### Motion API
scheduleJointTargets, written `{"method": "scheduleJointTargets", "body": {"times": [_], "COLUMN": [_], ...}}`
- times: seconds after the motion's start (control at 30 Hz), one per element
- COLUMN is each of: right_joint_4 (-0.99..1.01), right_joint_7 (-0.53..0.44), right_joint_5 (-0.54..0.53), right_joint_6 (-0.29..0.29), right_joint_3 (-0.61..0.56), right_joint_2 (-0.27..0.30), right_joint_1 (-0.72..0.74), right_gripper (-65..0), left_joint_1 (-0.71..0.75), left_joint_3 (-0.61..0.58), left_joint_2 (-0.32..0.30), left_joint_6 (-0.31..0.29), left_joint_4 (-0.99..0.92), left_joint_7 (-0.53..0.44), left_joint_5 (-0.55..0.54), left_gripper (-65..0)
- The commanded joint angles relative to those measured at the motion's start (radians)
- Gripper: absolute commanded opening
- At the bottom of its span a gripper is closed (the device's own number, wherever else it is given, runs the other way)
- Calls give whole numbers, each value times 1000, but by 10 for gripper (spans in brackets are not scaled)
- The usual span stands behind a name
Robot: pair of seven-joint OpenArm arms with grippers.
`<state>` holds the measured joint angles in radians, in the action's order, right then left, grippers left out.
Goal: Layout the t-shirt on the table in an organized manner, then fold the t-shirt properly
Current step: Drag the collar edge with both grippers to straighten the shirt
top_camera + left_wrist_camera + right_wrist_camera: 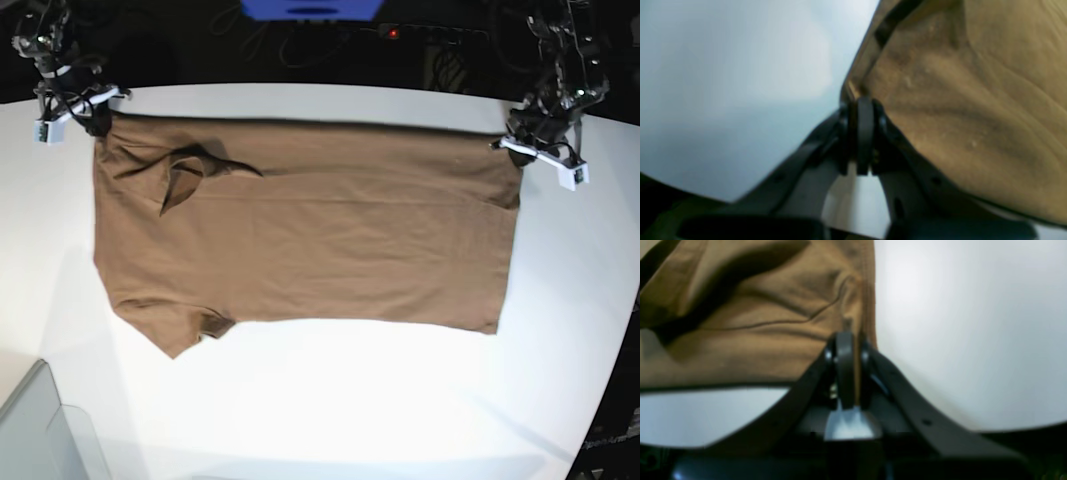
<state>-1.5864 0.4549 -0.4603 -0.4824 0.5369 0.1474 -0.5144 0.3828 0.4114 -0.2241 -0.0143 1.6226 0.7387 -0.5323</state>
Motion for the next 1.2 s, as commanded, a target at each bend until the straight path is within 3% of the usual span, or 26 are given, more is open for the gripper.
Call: {"method": "scheduleJointTargets", "body": {"times": [0.0,0.3,0.6,0.67,0.83,0.9,1.03,1.17], "right_joint_4": [-25,-62,-62,-64,-84,-127,-233,-294], "right_joint_7": [-8,-8,-8,-8,-8,-8,-8,2], "right_joint_5": [-5,-2,-2,-2,-7,-8,-8,-1], "right_joint_6": [-8,-115,-117,-117,-118,-121,-216,-216], "right_joint_3": [13,111,110,110,122,154,279,295], "right_joint_2": [-2,-67,-67,-67,-68,-93,-182,-223], "right_joint_1": [-17,-23,-23,-28,-30,-31,-3,1], "right_gripper": [-650,-650,-650,-610,-467,-427,-406,-406], "left_joint_1": [9,66,64,66,68,68,68,68], "left_joint_3": [2,94,91,96,97,97,97,99], "left_joint_2": [-8,15,16,16,16,16,25,36], "left_joint_6": [12,9,9,9,9,9,9,9], "left_joint_4": [8,41,35,35,41,43,43,43], "left_joint_7": [37,37,37,37,37,37,37,37], "left_joint_5": [13,11,11,11,11,11,11,11], "left_gripper": [-650,-650,-635,-603,-446,-400,-393,-389]}}
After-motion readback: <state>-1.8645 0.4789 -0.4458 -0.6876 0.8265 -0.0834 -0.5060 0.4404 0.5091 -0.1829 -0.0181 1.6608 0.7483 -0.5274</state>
